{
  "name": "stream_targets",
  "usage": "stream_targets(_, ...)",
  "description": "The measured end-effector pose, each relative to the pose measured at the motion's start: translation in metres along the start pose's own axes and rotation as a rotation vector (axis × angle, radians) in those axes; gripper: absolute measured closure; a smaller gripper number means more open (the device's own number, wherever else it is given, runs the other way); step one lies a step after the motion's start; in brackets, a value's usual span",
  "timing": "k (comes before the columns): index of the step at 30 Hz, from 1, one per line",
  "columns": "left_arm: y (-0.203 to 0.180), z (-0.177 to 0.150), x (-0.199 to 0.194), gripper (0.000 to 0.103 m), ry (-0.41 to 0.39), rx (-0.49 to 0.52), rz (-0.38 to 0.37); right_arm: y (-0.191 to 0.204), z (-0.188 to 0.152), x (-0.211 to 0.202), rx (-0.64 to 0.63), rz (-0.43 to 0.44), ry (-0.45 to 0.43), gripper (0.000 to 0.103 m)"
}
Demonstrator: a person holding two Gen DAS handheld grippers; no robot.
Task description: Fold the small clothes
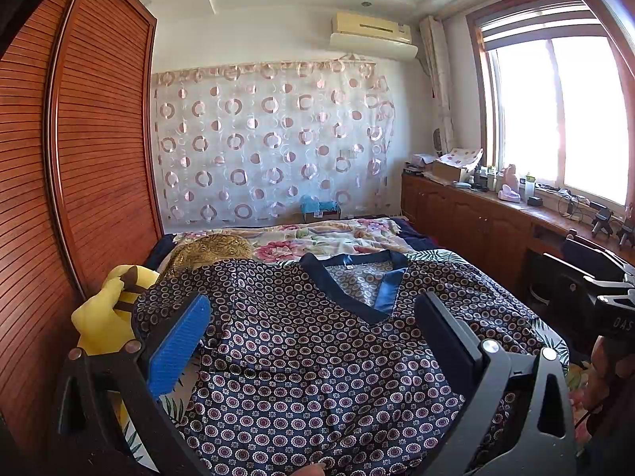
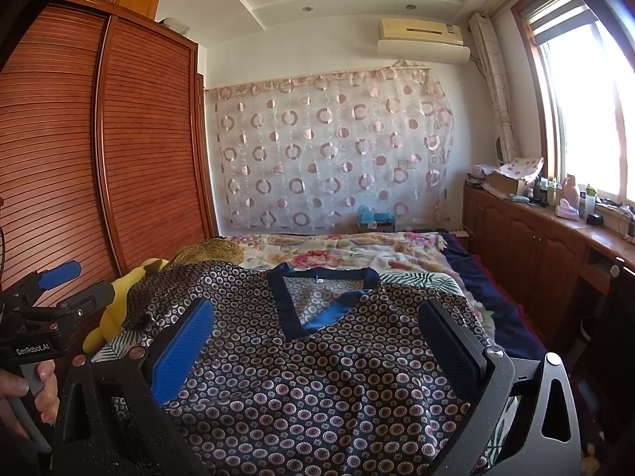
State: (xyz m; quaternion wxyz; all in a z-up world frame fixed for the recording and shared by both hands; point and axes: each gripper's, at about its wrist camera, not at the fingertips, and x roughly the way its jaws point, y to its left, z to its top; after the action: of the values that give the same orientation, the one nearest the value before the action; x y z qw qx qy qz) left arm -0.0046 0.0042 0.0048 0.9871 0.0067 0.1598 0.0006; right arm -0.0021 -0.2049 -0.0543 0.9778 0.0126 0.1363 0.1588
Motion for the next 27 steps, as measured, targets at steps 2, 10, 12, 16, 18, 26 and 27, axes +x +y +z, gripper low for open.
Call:
stream_targets(2,-0.0006,-0.0003,0.0001,0.000,-0.001,0.001,0.002,-0.0009,0.0000,0.0006,0.002,0.001,0.000,0.001)
stream_targets(10,-0.0004,0.0000,0.0002,0.000,0.000,0.002,0.002,-0.0023,0.0005,0.0006,0.002,0.001,0.000,0.001)
stream_targets(12,-0.0008,-0.0003,0.0001,0.000,-0.001,0.002,0.001,-0.0022,0.0006,0.0009,0.002,0.002,0.000,0.001)
stream_targets(16,-0.0004,-0.0001,-0.0002,0.000,-0.001,0.002,0.002,-0.0030,0.0006,0.0017,0.004,0.002,0.000,0.001)
stream_targets(18,-0.0009,0.0004,0.0000,0.000,-0.001,0.003,0.003,-0.0027,0.0004,0.0019,0.004,0.002,0.001,0.001)
stream_targets(26,-0.0009,0.0015,-0.0001,0.000,-0.003,0.004,0.003,-0.0033,0.0003,0.0009,0.004,0.002,-0.003,0.001)
stream_targets(27,-0.0008,0.0027,-0.0002,0.000,-0.003,0.004,0.003,-0.0032,0.0003,0.0008,0.004,0.001,-0.004,0.001)
